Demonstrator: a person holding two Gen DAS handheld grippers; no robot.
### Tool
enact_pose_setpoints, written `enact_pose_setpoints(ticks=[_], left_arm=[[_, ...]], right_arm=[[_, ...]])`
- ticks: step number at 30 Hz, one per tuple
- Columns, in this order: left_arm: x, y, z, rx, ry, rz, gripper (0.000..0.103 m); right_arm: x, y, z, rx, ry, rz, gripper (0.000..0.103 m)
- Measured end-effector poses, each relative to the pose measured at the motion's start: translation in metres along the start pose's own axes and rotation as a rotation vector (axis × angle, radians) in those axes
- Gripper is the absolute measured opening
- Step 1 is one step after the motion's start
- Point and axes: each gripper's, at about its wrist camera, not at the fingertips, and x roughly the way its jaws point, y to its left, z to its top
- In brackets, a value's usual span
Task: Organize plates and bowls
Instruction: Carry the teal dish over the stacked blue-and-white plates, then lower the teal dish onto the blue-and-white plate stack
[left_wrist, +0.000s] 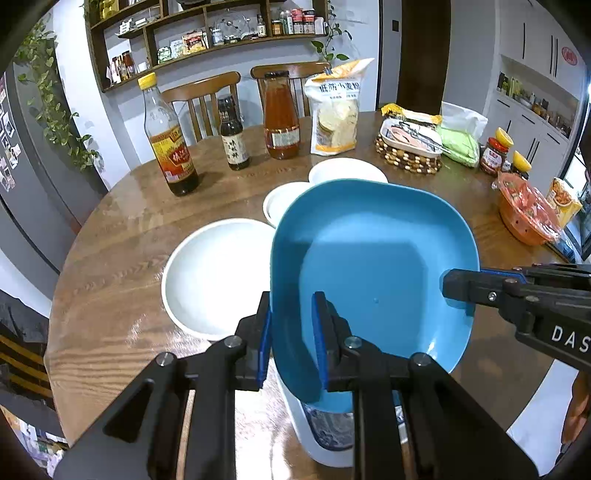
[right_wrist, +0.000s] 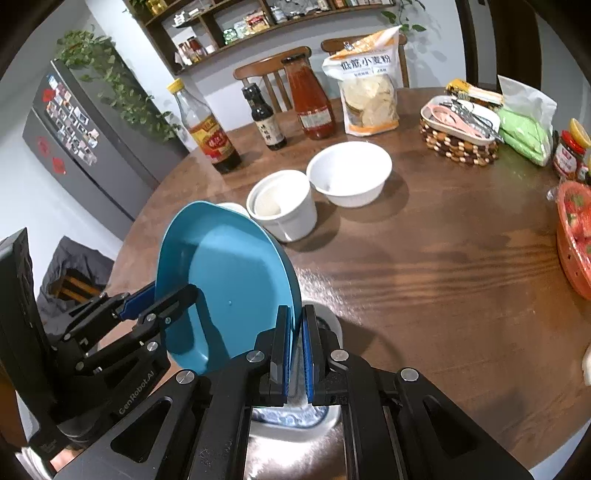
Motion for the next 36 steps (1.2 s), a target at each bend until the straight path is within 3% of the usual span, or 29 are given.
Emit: enact_pose_setpoints(ticks=[21, 36], left_arm=[[0.023, -0.014, -0.042, -0.060, 0.151, 0.023, 0.019], [0.041, -0.015, -0.053, -0.066, 0.210, 0.029, 0.019]], right_arm=[[0.035, -0.013, -0.029, -0.024, 0.148, 0.025, 0.008], [0.055, -0.016, -0.033, -0.016, 0.198, 0.010, 0.008]])
